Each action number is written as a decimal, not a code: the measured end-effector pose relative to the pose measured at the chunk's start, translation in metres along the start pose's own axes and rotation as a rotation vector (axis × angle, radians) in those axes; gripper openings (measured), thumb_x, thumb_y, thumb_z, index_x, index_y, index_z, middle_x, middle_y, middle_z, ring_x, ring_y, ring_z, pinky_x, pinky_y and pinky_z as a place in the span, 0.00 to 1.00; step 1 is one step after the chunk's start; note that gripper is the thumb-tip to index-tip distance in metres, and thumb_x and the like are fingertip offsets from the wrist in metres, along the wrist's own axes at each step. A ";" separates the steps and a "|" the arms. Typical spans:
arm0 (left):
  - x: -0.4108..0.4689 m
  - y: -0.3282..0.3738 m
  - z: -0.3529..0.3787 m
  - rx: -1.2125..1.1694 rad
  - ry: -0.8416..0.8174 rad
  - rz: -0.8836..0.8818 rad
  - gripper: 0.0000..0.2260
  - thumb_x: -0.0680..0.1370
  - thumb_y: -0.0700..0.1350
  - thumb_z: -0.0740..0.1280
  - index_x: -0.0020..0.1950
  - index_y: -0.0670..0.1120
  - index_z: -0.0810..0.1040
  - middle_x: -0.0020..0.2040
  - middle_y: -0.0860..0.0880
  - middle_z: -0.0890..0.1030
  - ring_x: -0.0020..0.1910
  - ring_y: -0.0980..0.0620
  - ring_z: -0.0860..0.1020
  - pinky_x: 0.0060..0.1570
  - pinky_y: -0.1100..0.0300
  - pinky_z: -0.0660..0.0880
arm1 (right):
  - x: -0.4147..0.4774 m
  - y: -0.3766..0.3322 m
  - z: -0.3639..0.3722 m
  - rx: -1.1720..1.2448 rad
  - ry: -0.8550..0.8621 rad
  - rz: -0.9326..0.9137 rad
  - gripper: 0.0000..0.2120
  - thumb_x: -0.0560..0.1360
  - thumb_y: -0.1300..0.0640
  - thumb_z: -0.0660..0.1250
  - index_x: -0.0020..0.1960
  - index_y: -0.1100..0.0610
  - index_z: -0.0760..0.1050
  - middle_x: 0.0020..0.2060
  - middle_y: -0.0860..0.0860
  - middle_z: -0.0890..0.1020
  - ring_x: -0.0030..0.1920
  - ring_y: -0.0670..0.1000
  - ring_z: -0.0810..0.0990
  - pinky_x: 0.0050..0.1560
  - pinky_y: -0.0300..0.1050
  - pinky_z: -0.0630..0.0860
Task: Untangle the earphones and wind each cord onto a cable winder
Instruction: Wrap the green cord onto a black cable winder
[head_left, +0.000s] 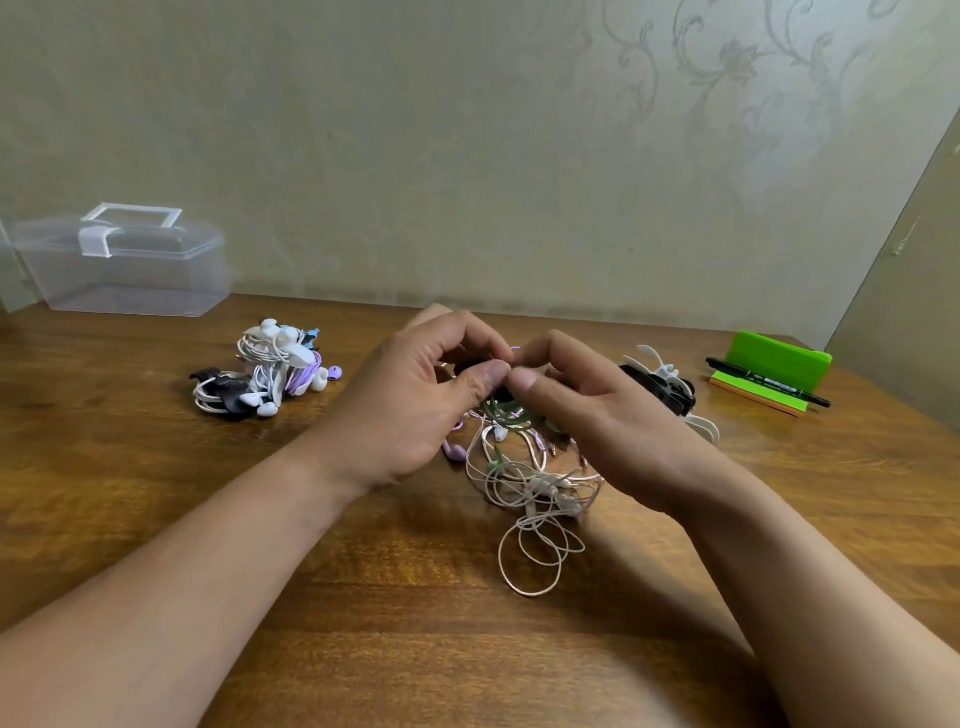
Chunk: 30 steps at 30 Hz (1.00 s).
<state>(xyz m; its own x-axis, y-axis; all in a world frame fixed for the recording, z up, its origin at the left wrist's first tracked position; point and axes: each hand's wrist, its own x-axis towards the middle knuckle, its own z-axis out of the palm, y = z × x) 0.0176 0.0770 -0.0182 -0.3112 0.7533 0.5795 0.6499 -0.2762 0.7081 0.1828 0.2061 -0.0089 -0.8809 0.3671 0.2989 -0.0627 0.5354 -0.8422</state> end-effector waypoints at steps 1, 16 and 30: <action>0.000 0.001 0.000 -0.002 0.004 -0.008 0.07 0.80 0.45 0.72 0.55 0.57 0.82 0.54 0.52 0.78 0.55 0.52 0.80 0.44 0.60 0.82 | 0.000 0.000 0.000 0.006 -0.013 -0.003 0.08 0.84 0.48 0.66 0.59 0.50 0.77 0.42 0.56 0.77 0.41 0.51 0.73 0.43 0.52 0.71; -0.006 0.008 0.009 -0.248 -0.134 -0.444 0.13 0.86 0.48 0.61 0.57 0.42 0.82 0.48 0.41 0.87 0.45 0.47 0.83 0.48 0.48 0.74 | 0.010 0.001 -0.002 0.571 0.101 0.050 0.13 0.79 0.56 0.67 0.61 0.47 0.83 0.48 0.51 0.82 0.38 0.48 0.73 0.40 0.42 0.70; -0.004 0.011 0.013 -0.557 -0.147 -0.447 0.08 0.75 0.46 0.72 0.49 0.43 0.83 0.40 0.45 0.84 0.33 0.54 0.76 0.36 0.58 0.67 | 0.006 0.000 0.005 0.482 0.131 0.023 0.12 0.86 0.59 0.60 0.64 0.50 0.79 0.48 0.53 0.84 0.40 0.49 0.80 0.42 0.43 0.78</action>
<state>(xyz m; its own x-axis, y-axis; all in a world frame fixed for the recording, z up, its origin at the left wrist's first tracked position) 0.0351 0.0790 -0.0180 -0.3426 0.9267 0.1542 0.0206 -0.1567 0.9874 0.1747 0.2048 -0.0097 -0.8203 0.4837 0.3052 -0.2803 0.1251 -0.9517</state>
